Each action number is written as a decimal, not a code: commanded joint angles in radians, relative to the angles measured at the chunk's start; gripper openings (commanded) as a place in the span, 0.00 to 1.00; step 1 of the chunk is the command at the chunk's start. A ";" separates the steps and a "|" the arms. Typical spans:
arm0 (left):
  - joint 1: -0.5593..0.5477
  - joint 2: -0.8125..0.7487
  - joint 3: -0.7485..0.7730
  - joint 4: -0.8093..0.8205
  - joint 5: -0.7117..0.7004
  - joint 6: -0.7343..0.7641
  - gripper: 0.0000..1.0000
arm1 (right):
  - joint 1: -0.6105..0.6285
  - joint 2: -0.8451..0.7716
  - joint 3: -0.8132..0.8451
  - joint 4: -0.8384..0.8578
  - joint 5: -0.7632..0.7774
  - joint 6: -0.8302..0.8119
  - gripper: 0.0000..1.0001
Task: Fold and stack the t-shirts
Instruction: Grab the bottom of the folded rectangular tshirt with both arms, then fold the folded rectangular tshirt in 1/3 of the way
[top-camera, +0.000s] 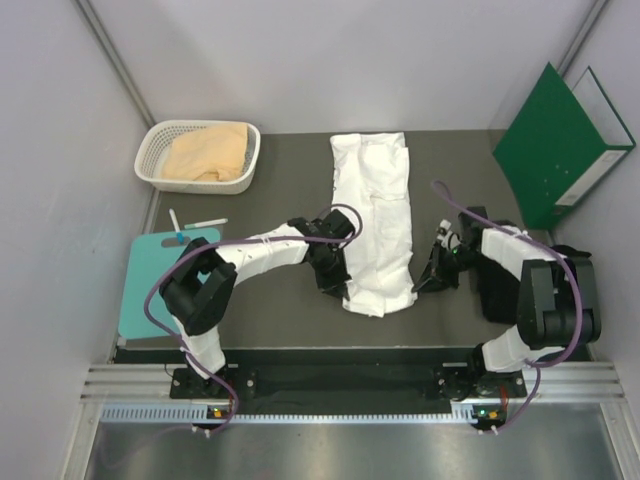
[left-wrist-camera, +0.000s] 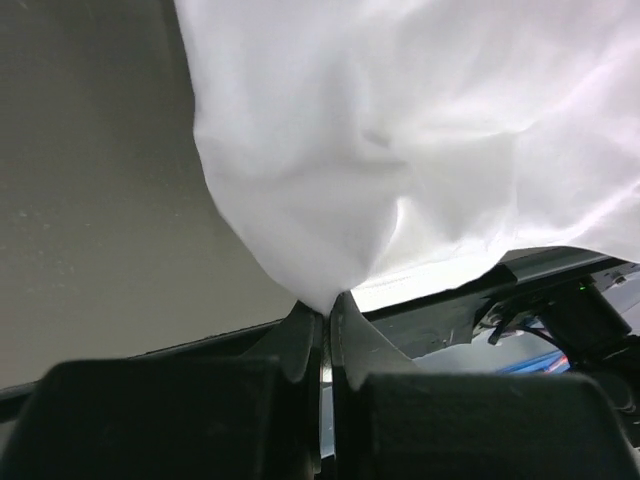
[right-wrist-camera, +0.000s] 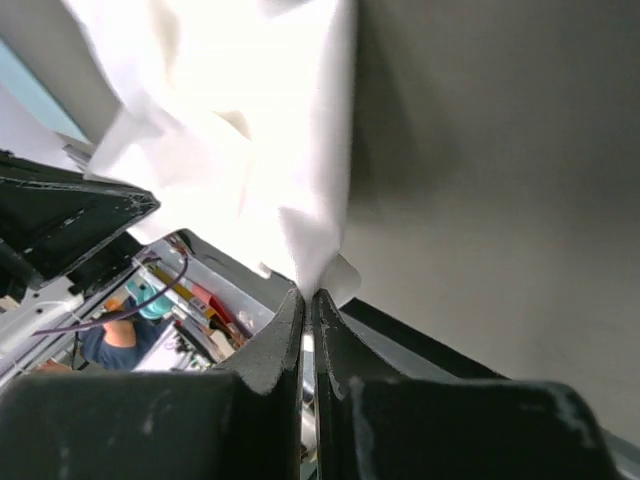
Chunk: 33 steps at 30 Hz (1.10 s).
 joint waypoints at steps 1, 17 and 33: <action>0.043 -0.012 0.116 -0.114 -0.084 0.054 0.00 | 0.003 -0.025 0.154 -0.057 -0.059 -0.058 0.00; 0.253 0.213 0.607 -0.134 -0.031 0.186 0.00 | -0.018 0.115 0.420 0.251 -0.028 0.027 0.00; 0.395 0.488 0.909 -0.047 0.107 0.195 0.74 | -0.021 0.592 0.868 0.366 0.030 0.105 0.15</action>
